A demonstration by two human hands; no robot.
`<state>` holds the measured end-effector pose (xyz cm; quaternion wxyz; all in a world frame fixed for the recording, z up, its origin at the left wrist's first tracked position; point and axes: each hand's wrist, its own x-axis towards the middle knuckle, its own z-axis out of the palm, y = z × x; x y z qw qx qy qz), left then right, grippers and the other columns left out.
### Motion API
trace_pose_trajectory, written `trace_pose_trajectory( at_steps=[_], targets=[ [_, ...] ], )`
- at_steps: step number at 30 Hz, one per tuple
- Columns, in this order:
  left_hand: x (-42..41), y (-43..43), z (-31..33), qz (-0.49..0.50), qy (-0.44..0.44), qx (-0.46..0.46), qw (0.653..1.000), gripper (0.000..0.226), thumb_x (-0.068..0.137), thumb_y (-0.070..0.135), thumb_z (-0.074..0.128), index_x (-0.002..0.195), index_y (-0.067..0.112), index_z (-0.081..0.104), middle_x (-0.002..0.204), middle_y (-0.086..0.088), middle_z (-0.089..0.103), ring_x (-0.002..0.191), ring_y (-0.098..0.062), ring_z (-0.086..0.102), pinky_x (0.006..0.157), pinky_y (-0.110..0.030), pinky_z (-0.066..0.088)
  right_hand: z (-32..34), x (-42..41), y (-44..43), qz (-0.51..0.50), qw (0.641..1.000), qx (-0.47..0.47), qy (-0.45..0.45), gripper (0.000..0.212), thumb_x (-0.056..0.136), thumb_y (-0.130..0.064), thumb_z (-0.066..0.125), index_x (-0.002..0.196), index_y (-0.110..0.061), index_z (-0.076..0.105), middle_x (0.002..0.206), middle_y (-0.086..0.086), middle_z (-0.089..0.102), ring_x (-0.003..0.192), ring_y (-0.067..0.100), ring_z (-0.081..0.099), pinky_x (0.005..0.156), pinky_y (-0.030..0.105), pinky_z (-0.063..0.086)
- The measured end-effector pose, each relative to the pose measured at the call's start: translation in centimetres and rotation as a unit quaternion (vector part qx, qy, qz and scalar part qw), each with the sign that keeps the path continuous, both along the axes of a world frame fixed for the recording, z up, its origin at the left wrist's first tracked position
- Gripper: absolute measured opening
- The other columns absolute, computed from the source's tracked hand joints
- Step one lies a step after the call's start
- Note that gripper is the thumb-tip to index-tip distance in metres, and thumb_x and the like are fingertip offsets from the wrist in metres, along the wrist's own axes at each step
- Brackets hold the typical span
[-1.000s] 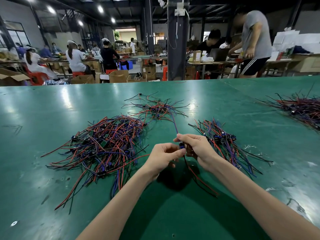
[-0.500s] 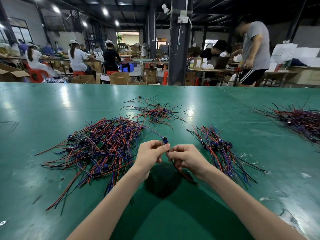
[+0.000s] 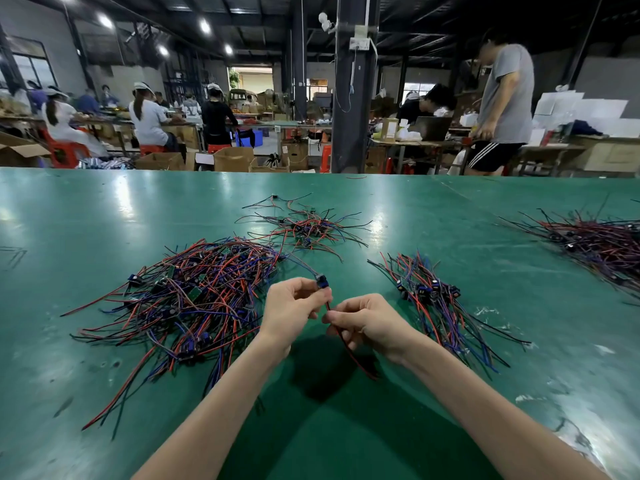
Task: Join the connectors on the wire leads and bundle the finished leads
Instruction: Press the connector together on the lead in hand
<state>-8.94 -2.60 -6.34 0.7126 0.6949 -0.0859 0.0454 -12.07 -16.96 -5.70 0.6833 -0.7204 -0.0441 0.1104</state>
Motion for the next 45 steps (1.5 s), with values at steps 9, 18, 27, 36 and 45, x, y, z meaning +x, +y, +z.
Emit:
trace_pose_trajectory(
  at_steps=[9, 18, 27, 36, 45],
  targets=[
    [1.9, 2.5, 1.3, 0.108, -0.032, -0.062, 0.992, 0.008, 0.077, 0.005, 0.075, 0.077, 0.009, 0.068, 0.071, -0.007, 0.069, 0.051, -0.003, 0.054, 0.048, -0.015, 0.045, 0.3, 0.0, 0.5, 0.047, 0.998, 0.001, 0.042, 0.012, 0.087, -0.002, 0.063, 0.075, -0.003, 0.064, 0.057, 0.005, 0.066, 0.038, 0.003, 0.046, 0.036, 0.015, 0.038],
    [2.5, 3.4, 1.2, 0.152, -0.038, -0.070, 0.985, 0.009, 0.076, 0.009, 0.078, 0.075, 0.012, 0.069, 0.067, -0.002, 0.069, 0.051, -0.004, 0.054, 0.048, -0.016, 0.046, 0.2, -0.2, 0.5, 0.050, 0.997, -0.058, 0.030, 0.011, 0.089, -0.002, 0.061, 0.079, -0.002, 0.064, 0.056, 0.004, 0.065, 0.036, 0.004, 0.040, 0.034, 0.015, 0.033],
    [2.5, 3.4, 0.7, 0.155, -0.026, -0.066, 0.985, 0.010, 0.077, 0.011, 0.077, 0.076, 0.011, 0.067, 0.061, 0.006, 0.068, 0.049, -0.002, 0.054, 0.048, -0.015, 0.047, 0.1, -0.4, 0.4, 0.040, 0.994, -0.097, 0.024, 0.009, 0.092, 0.001, 0.055, 0.092, 0.001, 0.064, 0.051, 0.000, 0.062, 0.035, 0.002, 0.035, 0.033, 0.014, 0.029],
    [2.7, 3.4, 1.0, 0.166, -0.018, -0.082, 0.983, 0.009, 0.078, 0.009, 0.075, 0.077, 0.008, 0.067, 0.066, -0.001, 0.067, 0.047, 0.000, 0.053, 0.046, -0.014, 0.044, -0.2, 0.0, 0.2, 0.023, 0.996, -0.074, 0.047, 0.020, 0.095, 0.002, 0.047, 0.085, -0.003, 0.063, 0.050, 0.002, 0.048, 0.034, 0.004, 0.026, 0.034, 0.014, 0.022],
    [2.3, 4.2, 1.9, 0.149, 0.025, -0.134, 0.979, 0.010, 0.079, 0.008, 0.074, 0.077, 0.009, 0.064, 0.060, -0.001, 0.057, 0.043, -0.004, 0.046, 0.042, -0.014, 0.042, 0.4, 0.1, -0.8, 0.072, 0.990, -0.122, 0.002, 0.011, 0.093, -0.025, 0.060, 0.091, -0.015, 0.066, 0.080, 0.004, 0.075, 0.041, 0.007, 0.038, 0.042, 0.016, 0.026]
  ],
)
